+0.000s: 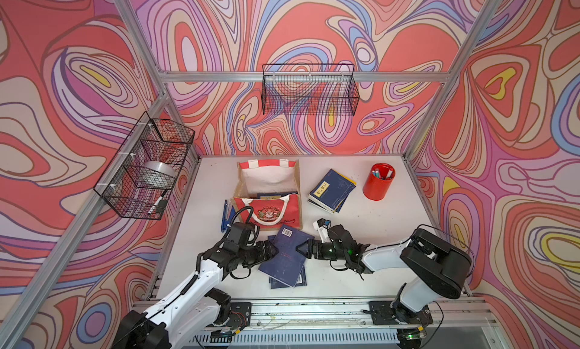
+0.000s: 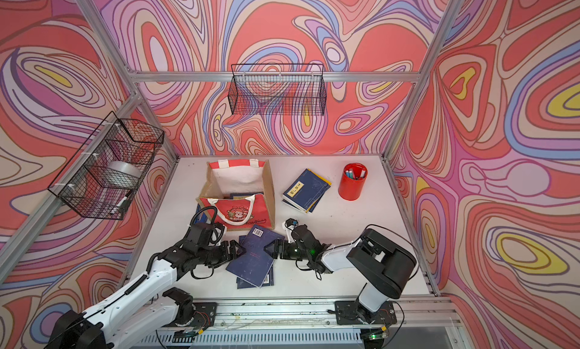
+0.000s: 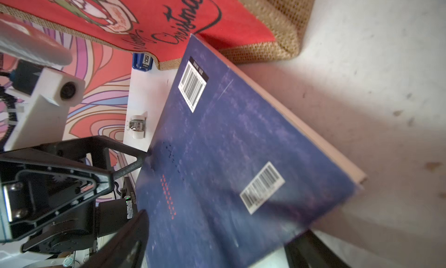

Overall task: Put the books into the canvas bag
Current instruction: Pick up the books from the book.

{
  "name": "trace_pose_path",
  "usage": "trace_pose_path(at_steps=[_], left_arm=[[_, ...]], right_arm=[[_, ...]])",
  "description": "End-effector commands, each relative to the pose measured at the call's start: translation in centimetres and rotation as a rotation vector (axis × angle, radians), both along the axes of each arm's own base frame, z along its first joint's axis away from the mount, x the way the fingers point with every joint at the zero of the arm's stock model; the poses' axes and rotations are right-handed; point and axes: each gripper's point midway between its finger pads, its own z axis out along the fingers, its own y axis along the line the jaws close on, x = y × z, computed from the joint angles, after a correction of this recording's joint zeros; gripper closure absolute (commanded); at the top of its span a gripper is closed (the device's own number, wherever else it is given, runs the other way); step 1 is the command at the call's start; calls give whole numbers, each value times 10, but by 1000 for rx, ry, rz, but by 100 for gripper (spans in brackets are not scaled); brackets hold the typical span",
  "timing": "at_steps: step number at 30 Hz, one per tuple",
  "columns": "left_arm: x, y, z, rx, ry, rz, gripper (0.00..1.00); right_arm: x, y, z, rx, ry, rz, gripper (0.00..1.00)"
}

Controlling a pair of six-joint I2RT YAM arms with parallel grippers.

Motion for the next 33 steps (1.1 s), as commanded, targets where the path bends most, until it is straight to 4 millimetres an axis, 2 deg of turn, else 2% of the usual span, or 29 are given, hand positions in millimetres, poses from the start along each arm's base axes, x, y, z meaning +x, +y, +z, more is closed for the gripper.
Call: trace_pose_path(at_steps=[1,5,10,15,21,25,28,30,33], left_arm=[[3,-6,1,-33,-23,-7,22],[-1,-10,-4,-47,-2,-16,22],[4,-15,3,-63,-38,-29,22],[7,-18,7,-60,-41,-36,22],[12,-20,14,-55,-57,-48,22],[19,-27,32,-80,-102,-76,21],[14,-26,42,-73,-112,-101,21],[20,-28,60,-77,-154,-112,21],[21,-33,69,-89,-166,-142,21]], right_arm=[[-8,0,-16,42,80,-18,23],[-7,5,-23,121,114,-37,42],[-7,6,-24,172,126,-55,58],[-6,2,-18,159,102,-67,77],[-5,-9,1,70,36,-63,100],[-8,-15,19,-15,-12,-26,100],[-13,-24,35,-87,-55,23,100],[-14,-32,39,-149,-69,36,100],[-14,-39,49,-177,-104,51,100]])
